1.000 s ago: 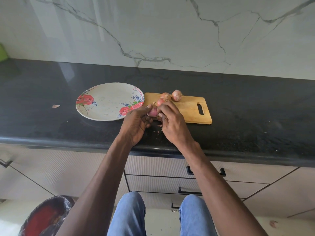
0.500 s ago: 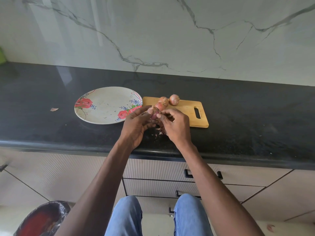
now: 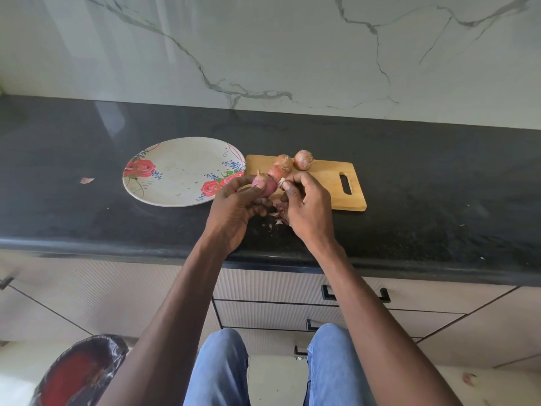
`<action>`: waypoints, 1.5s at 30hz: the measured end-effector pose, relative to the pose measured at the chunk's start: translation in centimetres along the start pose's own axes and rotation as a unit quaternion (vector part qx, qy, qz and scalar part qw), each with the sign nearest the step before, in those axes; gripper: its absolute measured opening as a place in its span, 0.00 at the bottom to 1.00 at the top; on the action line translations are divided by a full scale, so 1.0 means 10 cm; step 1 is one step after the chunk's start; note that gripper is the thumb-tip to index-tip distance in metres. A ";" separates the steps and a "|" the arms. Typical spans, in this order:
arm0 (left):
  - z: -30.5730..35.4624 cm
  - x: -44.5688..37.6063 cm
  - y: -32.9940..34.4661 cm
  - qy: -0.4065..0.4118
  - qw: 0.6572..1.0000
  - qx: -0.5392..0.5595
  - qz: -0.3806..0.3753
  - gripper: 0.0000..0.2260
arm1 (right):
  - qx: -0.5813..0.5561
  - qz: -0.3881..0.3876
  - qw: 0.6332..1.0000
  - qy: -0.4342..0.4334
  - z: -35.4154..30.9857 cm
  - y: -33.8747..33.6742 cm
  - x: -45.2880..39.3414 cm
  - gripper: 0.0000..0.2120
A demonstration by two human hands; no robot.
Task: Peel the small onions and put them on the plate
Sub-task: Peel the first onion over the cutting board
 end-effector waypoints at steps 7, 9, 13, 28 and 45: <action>0.00 0.03 0.02 -0.023 0.999 -0.008 -0.034 0.04 | 0.008 0.008 1.000 0.006 0.02 -0.01 0.00 0.03; 0.00 0.04 0.04 -0.032 0.999 -0.002 -0.038 0.05 | 0.018 0.020 1.000 0.008 0.02 -0.03 -0.01 0.02; 0.02 0.07 0.06 -0.043 0.998 0.012 -0.047 0.04 | 0.044 0.043 0.997 0.042 0.07 -0.09 -0.03 0.01; 0.01 0.06 0.06 -0.024 0.998 0.019 -0.061 0.13 | -0.033 0.002 0.999 0.004 -0.02 -0.06 -0.04 0.10; -0.02 0.04 0.05 -0.016 0.998 0.001 -0.057 0.14 | -0.040 0.016 0.999 0.001 0.01 -0.08 -0.05 0.07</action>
Point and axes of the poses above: each hand's wrist, its own x-axis away from the middle knuckle, its own y-axis out of the palm, z = x × y, the point moved 8 cm from there along -x, towards the middle knuckle, and after that the axes turned 15 degrees about z, right-handed, at the moved point
